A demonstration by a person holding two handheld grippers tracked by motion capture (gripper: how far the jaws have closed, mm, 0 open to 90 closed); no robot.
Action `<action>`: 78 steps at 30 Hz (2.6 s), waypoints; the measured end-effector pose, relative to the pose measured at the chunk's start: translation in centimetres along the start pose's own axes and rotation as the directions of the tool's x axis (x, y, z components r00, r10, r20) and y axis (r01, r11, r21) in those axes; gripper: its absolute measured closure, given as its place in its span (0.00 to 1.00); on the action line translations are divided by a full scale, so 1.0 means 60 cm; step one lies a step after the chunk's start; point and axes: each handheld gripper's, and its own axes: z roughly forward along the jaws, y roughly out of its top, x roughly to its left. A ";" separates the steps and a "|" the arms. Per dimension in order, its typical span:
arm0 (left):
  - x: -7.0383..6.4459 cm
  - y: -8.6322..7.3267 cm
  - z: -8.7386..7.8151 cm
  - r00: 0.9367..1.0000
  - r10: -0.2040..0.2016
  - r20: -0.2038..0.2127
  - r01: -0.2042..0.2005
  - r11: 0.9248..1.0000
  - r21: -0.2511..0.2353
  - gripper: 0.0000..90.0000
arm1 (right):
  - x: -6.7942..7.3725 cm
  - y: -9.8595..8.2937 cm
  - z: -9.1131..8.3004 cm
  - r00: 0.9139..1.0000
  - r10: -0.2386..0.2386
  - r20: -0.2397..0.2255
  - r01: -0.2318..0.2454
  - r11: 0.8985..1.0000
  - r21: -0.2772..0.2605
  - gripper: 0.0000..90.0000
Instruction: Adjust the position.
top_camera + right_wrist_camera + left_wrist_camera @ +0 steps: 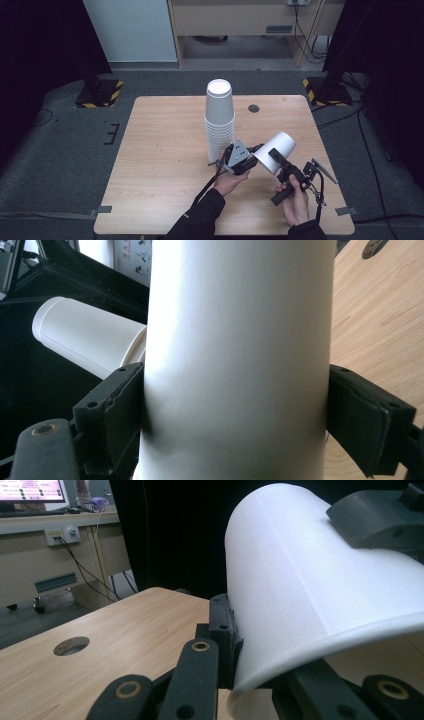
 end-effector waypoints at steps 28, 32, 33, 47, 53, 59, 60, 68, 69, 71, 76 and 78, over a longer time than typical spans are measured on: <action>-0.003 0.005 -0.026 0.999 0.015 0.031 -0.017 0.998 0.062 0.95 | 0.000 0.019 0.000 0.998 -0.066 0.014 0.066 0.998 -0.012 0.15; -0.005 0.007 -0.033 0.999 0.008 0.045 -0.011 0.997 0.077 0.95 | -0.003 0.027 -0.004 0.997 -0.073 0.021 0.074 0.997 -0.038 0.16; -0.005 0.008 -0.035 0.999 0.008 0.048 -0.012 0.997 0.079 0.96 | -0.004 0.029 -0.006 0.996 -0.084 0.027 0.085 0.996 -0.041 0.17; 0.001 0.018 -0.086 0.999 0.000 0.054 -0.007 0.992 0.128 0.96 | -0.025 0.062 -0.018 0.983 -0.160 0.088 0.167 0.982 -0.090 0.19; 0.007 0.022 -0.105 0.999 -0.007 0.040 0.002 0.990 0.143 0.96 | -0.028 0.066 -0.017 0.963 -0.238 0.130 0.247 0.967 -0.056 0.19; 0.011 0.023 -0.121 0.999 -0.016 0.029 0.011 0.988 0.154 0.96 | -0.025 0.072 -0.018 0.894 -0.404 0.193 0.413 0.911 -0.008 0.17; 0.012 0.024 -0.123 0.999 -0.018 0.029 0.014 0.988 0.156 0.96 | -0.024 0.073 -0.018 0.879 -0.431 0.203 0.440 0.898 0.000 0.17; 0.022 0.025 -0.146 1.000 -0.024 0.007 0.023 0.984 0.174 0.96 | -0.025 0.071 -0.013 0.760 -0.596 0.258 0.594 0.799 0.095 0.13; 0.023 0.025 -0.150 1.000 -0.024 0.007 0.022 0.984 0.177 0.96 | -0.025 0.070 -0.013 0.752 -0.606 0.259 0.602 0.791 0.104 0.13; 0.024 0.025 -0.155 1.000 -0.026 0.007 0.024 0.983 0.181 0.96 | -0.026 0.070 -0.012 0.724 -0.636 0.266 0.628 0.768 0.128 0.13; 0.029 0.026 -0.171 0.999 -0.033 -0.001 0.033 0.980 0.195 0.96 | -0.026 0.070 -0.013 0.677 -0.680 0.281 0.664 0.729 0.165 0.13; 0.031 0.025 -0.177 0.999 -0.036 -0.004 0.036 0.980 0.196 0.96 | -0.026 0.069 -0.013 0.657 -0.699 0.282 0.679 0.711 0.181 0.13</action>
